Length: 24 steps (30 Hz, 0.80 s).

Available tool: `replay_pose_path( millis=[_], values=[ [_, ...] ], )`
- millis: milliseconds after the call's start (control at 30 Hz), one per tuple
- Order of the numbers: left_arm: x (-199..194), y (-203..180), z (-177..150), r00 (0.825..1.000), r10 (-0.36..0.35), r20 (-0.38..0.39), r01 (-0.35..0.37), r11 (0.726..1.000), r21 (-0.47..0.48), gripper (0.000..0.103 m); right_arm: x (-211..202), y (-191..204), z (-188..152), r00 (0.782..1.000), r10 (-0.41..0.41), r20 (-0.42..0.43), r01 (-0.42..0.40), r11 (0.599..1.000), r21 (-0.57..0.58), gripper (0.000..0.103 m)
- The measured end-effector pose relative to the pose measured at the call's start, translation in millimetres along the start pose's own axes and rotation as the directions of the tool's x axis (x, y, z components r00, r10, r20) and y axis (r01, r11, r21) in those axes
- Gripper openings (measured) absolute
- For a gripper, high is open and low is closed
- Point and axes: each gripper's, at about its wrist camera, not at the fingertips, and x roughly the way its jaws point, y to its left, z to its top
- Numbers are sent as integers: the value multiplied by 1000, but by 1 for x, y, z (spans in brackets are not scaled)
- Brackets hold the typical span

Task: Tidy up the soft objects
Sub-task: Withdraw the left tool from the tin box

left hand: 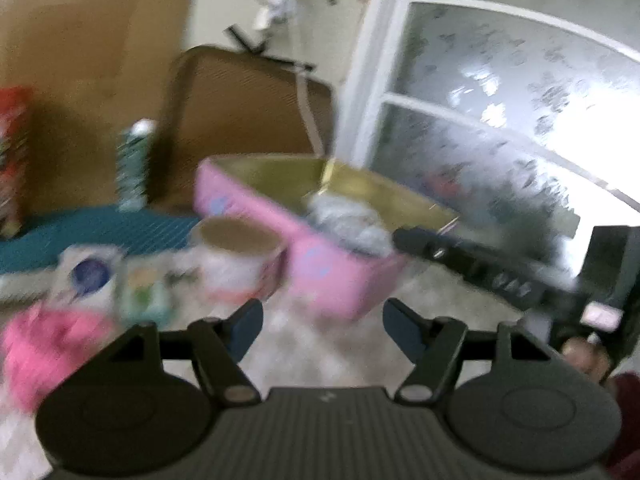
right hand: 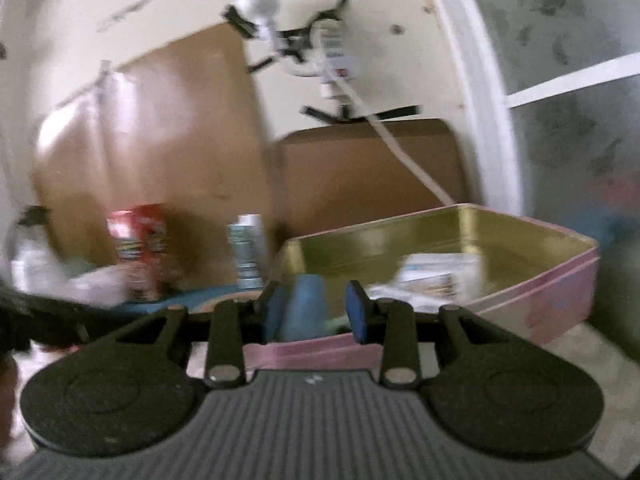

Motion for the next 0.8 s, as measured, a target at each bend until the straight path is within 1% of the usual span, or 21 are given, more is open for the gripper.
replay_pose_path(
  millis=[100,200,300,333,433,533,633,700,800],
  values=[
    [-17,19,-22,997,71,-27,-72,997,-36,68,2,22,-9,996,77,-52,-76,997,17,38],
    [-32,42,-37,990,138,-38,-141,986,-94,68,11,44,-20,982,140,-124,-136,990,40,38],
    [-49,63,-46,977,211,-23,-212,969,-131,68,26,66,-30,963,175,-205,-169,984,47,38],
    [-54,69,-48,972,236,-17,-236,961,-142,70,29,72,-31,957,183,-224,-177,983,44,38],
    [-68,90,-53,955,296,-8,-293,939,-178,70,40,93,-33,944,206,-259,-209,978,18,38],
    [-77,109,-57,948,319,-5,-311,918,-245,70,47,111,-31,934,233,-272,-245,970,-11,38],
    [-82,121,-61,953,301,6,-285,907,-309,70,54,125,-33,923,258,-284,-275,961,-22,38],
    [-84,123,-62,954,299,25,-275,906,-321,71,58,131,-37,917,265,-299,-285,958,-23,38],
    [-83,121,-63,954,299,31,-274,908,-317,73,65,136,-48,902,266,-341,-290,957,-20,38]
  ],
)
